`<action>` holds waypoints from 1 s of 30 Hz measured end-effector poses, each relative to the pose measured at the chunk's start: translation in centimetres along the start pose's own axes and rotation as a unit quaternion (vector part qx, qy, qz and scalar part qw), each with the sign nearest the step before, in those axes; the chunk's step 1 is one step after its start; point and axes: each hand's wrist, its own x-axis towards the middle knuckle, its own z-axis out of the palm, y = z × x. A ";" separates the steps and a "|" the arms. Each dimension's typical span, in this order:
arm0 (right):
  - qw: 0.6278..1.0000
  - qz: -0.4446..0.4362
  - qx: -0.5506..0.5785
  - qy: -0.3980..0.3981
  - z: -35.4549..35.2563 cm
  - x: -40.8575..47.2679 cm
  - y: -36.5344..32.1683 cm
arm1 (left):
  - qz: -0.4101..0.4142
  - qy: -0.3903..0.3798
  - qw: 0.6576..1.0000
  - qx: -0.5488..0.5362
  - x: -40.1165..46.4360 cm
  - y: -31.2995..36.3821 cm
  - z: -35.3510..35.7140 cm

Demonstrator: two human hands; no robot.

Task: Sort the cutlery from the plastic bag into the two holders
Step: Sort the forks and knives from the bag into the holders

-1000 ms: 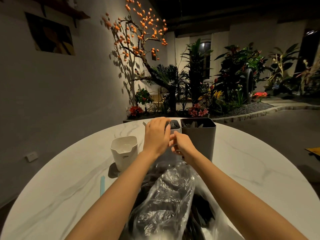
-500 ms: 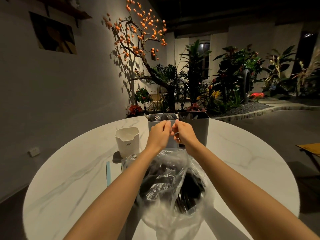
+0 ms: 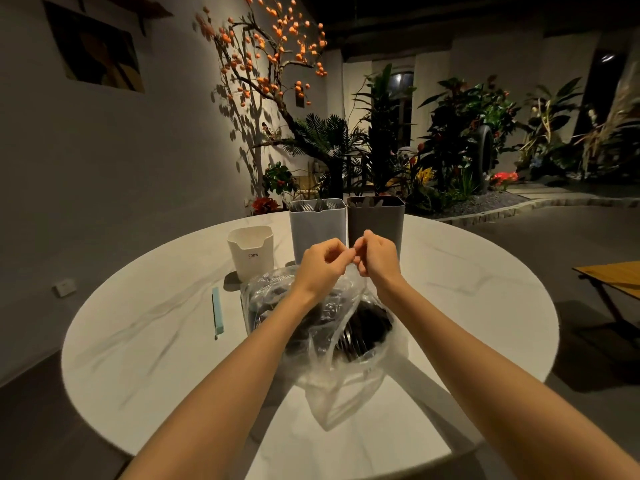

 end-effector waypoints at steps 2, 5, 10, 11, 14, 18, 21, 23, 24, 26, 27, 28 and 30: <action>1.000 0.005 0.019 0.023 -0.7 -0.4 0.6 | 0.019 -0.026 0.999 0.018 -0.7 -0.3 0.1; 0.999 0.012 0.003 0.045 -1.7 -1.0 1.8 | 0.005 -0.074 0.996 0.054 -1.6 -1.1 0.0; 0.987 -0.021 -0.146 0.062 -2.4 -1.4 4.7 | -0.043 -0.128 0.953 0.271 -2.5 -1.9 -0.5; 0.980 -0.035 -0.186 0.056 -2.5 -1.3 5.1 | -0.050 -0.124 0.939 0.316 -2.5 -2.4 -0.7; 0.955 -0.051 -0.291 0.029 -2.8 -0.8 5.9 | -0.102 -0.124 0.914 0.373 -2.4 -3.8 -1.3; 0.939 -0.055 -0.340 0.010 -3.4 0.3 6.8 | -0.118 -0.103 0.941 0.302 -1.9 -5.2 -0.9; 0.936 -0.033 -0.349 -0.021 -3.5 1.0 6.9 | -0.118 -0.098 0.962 0.228 -1.3 -5.4 -0.5; 0.934 -0.037 -0.353 -0.040 -3.3 1.6 7.0 | -0.133 -0.109 0.964 0.204 -0.8 -5.0 -0.1; 0.932 -0.042 -0.358 -0.046 -3.3 1.9 7.2 | -0.140 -0.118 0.964 0.191 -0.5 -4.7 0.2; 0.929 -0.043 -0.365 -0.053 -3.2 1.8 7.4 | -0.151 -0.142 0.960 0.190 -0.3 -4.0 0.5; 0.928 -0.047 -0.366 -0.054 -3.3 1.7 7.5 | -0.155 -0.155 0.956 0.197 -0.4 -3.8 0.5; 0.930 -0.057 -0.359 -0.055 -3.4 1.6 7.5 | -0.156 -0.168 0.953 0.200 -0.5 -3.7 0.4; 0.943 -0.076 -0.319 -0.053 -3.5 1.4 7.4 | -0.150 -0.200 0.949 0.193 -0.8 -3.8 -0.2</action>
